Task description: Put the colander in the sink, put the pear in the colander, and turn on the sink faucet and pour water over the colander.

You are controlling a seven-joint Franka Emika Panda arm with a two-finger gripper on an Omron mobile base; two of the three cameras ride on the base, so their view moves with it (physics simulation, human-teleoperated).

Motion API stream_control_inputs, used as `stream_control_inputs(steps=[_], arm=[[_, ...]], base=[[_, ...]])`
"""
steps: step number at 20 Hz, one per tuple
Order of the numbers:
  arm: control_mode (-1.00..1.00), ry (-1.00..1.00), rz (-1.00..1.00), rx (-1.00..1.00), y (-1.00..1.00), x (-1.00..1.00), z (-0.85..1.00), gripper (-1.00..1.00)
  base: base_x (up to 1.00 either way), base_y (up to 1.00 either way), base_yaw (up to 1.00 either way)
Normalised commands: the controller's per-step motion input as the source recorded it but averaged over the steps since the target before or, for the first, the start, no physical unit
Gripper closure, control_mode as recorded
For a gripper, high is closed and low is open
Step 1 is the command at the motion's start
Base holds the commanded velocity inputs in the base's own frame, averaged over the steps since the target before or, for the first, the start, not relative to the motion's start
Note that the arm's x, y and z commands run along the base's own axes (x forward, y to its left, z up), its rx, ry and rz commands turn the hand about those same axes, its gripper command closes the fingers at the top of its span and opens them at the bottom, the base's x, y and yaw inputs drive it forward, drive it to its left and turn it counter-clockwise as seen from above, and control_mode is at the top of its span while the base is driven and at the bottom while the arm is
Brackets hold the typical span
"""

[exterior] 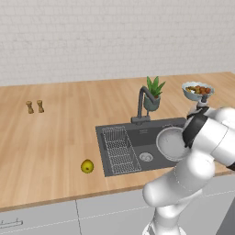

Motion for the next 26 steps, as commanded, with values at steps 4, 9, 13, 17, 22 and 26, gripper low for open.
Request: stream_control_inputs(steps=[4, 9, 13, 17, 22, 26], arm=[[-1.00, -0.07, -0.01, 0.06, 0.03, 0.21, -0.28, 1.00], [-1.00, -0.03, -0.02, 0.01, 0.14, 0.20, -0.20, 1.00], [-1.00, -0.02, -0.03, 0.00, 0.36, 0.31, -0.10, 1.00], [-1.00, -0.02, -0.05, 0.00, 0.38, 0.36, -0.04, 1.00], [-1.00, 0.00, -0.03, 0.00, 0.32, 0.08, -0.17, 1.00], [-1.00, 0.00, 0.00, 0.00, 0.12, 0.00, -0.41, 1.00]], base=[[0.00, 0.00, 0.00], [0.00, 0.00, 0.00], [0.00, 0.00, 0.00], [0.00, 0.00, 0.00], [0.00, 0.00, 0.00], [0.00, 0.00, 0.00]])
